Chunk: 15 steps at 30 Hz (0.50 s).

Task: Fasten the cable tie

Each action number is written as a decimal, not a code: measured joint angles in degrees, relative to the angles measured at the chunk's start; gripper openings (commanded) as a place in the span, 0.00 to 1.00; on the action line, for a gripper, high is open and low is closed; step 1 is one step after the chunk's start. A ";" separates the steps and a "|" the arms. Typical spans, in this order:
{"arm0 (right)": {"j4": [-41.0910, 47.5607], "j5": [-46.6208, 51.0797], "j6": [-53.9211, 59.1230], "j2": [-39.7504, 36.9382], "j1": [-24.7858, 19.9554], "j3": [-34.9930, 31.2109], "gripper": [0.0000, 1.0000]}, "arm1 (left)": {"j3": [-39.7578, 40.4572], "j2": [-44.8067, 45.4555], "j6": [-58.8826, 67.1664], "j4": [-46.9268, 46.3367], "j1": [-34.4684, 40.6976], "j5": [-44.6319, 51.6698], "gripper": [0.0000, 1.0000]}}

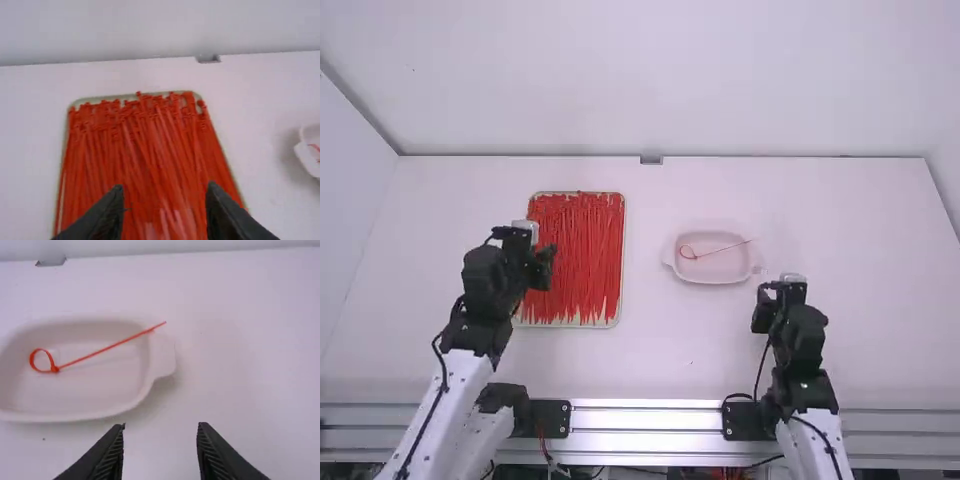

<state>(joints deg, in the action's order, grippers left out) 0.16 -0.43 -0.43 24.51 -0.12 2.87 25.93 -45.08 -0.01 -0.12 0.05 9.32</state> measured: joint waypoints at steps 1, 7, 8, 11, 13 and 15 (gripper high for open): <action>0.04 -0.07 0.04 -1.25 0.00 -1.20 0.32 | -1.36 1.27 -0.04 0.00 0.00 -1.27 0.35; -0.50 0.11 0.48 -8.35 0.00 -2.27 0.20 | -9.31 9.49 0.00 0.00 0.00 -6.97 0.22; -0.52 0.11 0.46 -9.68 0.00 -2.27 0.18 | -10.88 11.08 0.00 -0.02 0.02 -7.52 0.20; -0.52 0.35 0.39 -12.33 0.00 -2.27 0.14 | -14.25 14.49 0.00 0.00 0.00 -8.24 0.14; -0.55 0.31 0.52 -13.64 0.00 -2.27 0.11 | -15.98 16.22 0.00 -0.02 0.00 -8.55 0.11; -0.55 0.33 0.52 -15.76 0.00 -2.27 0.08 | -18.51 18.95 0.00 0.00 0.00 -8.61 0.07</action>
<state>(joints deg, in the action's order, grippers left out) -0.38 -0.10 0.10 8.75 -0.12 0.60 7.42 -26.13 -0.01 -0.12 0.05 0.71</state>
